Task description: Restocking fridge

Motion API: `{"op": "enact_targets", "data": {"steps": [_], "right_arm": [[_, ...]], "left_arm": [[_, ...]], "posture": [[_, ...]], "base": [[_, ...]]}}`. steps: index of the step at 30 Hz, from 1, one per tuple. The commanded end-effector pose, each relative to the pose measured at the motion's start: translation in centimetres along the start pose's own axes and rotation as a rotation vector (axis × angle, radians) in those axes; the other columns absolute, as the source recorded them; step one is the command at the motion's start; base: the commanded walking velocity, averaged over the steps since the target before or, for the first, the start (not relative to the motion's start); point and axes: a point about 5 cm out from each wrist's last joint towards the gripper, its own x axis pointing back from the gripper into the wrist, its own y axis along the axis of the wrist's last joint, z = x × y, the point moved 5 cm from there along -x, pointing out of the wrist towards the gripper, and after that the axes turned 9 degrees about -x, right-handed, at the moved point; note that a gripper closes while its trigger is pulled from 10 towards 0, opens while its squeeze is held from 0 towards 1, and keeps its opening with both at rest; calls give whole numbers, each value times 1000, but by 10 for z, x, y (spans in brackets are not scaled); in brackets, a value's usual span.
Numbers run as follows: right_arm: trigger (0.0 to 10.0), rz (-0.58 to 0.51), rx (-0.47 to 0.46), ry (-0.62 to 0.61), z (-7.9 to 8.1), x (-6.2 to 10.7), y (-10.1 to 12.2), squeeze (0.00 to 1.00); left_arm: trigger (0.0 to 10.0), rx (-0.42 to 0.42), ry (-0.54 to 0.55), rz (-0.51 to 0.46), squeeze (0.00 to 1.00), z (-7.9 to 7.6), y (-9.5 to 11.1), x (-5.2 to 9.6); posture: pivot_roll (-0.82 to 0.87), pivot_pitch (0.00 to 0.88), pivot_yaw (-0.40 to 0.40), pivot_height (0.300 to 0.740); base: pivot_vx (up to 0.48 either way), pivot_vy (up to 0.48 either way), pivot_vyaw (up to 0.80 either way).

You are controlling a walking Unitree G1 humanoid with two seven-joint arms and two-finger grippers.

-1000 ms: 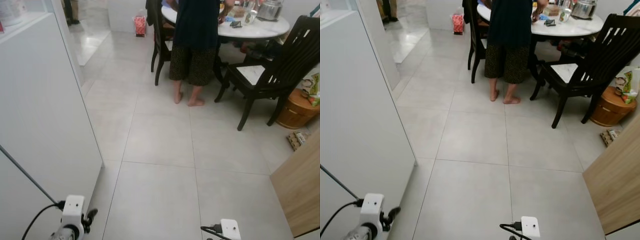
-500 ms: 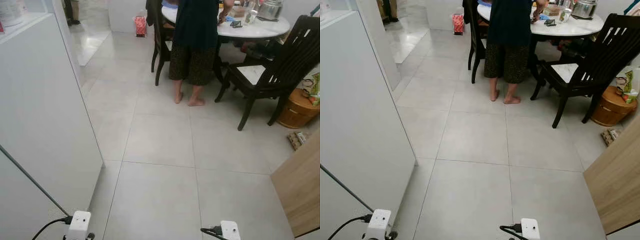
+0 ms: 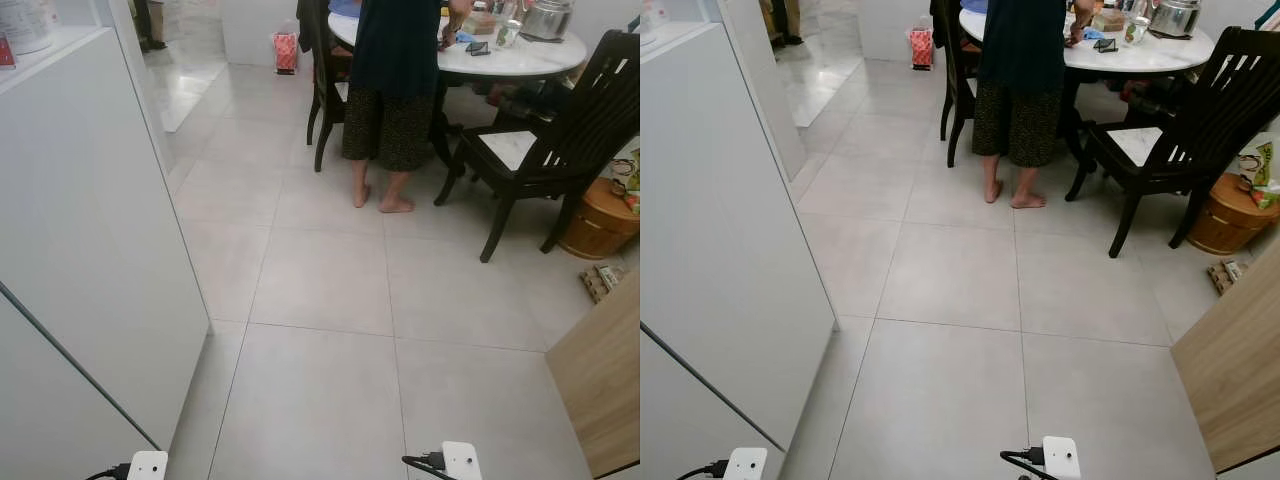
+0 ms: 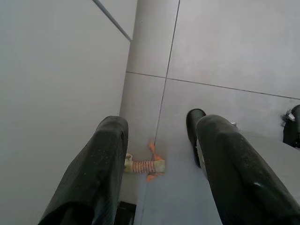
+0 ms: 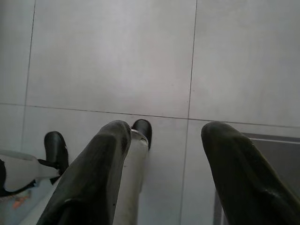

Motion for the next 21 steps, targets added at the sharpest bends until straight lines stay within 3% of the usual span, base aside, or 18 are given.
{"op": "enact_targets", "data": {"steps": [1,21], "right_arm": [[10000,1,21,-10,-4,1,-2,0],[10000,30,58,-4,1,0,-8,0]], "left_arm": [[10000,-4,-20,20,0,-6,-10,2],[10000,-20,-51,30,0,-11,-17,3]], "posture": [[-110,0,-66,740],[-114,0,-36,740]], "base": [[0,0,463],[0,0,783]]}}
